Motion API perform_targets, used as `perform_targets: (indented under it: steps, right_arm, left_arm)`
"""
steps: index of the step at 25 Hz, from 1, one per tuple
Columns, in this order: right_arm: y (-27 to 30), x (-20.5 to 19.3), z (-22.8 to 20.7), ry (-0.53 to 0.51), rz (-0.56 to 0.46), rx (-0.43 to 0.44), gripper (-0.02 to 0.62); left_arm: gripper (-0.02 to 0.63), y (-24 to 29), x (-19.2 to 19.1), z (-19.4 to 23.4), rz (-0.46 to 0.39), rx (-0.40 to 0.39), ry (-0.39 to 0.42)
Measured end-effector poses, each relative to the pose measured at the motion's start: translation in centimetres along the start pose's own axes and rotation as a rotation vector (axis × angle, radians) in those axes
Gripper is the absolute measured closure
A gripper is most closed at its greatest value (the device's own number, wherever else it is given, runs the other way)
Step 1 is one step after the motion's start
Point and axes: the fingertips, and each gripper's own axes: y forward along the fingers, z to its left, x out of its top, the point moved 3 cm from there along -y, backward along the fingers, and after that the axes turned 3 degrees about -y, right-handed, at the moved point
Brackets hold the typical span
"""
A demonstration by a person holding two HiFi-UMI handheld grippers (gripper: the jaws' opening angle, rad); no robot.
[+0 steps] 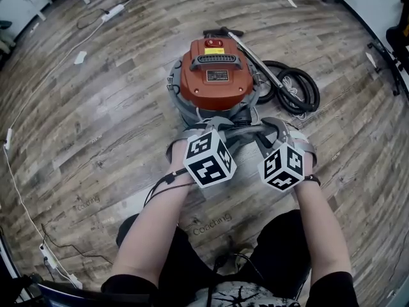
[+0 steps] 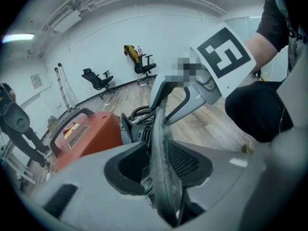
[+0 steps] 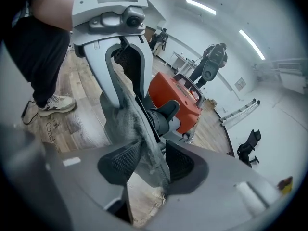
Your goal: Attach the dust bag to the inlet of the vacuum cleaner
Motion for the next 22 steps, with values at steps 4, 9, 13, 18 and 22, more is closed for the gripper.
perform_targets:
  steps: [4,9,13,18,22]
  right_arm:
    - [-0.4,0.3,0.2,0.002,-0.013,0.018,0.391]
    - [-1.9,1.8,0.4,-0.001,-0.086,0.007,0.367]
    - [-3.3,3.1,0.4,-0.001,-0.152,-0.007,0.380]
    - [-5.7,5.3,0.2,0.082,-0.294,-0.026,0.525]
    - [-6.3,6.3,0.1,0.079,-0.350,-0.076,0.589]
  left_arm:
    - [0.442,-0.5,-0.2,0.0,0.001,0.012,0.018]
    - [0.426,-1.6,0.2,0.2,-0.050,0.036,-0.007]
    - [0.428,-3.0,0.6,0.4,-0.109,0.054,-0.048]
    - [0.583,-5.9,1.1,0.2,-0.226,0.140,-0.045]
    - [0.601,-7.7,0.7,0.5,-0.289,0.186,-0.068]
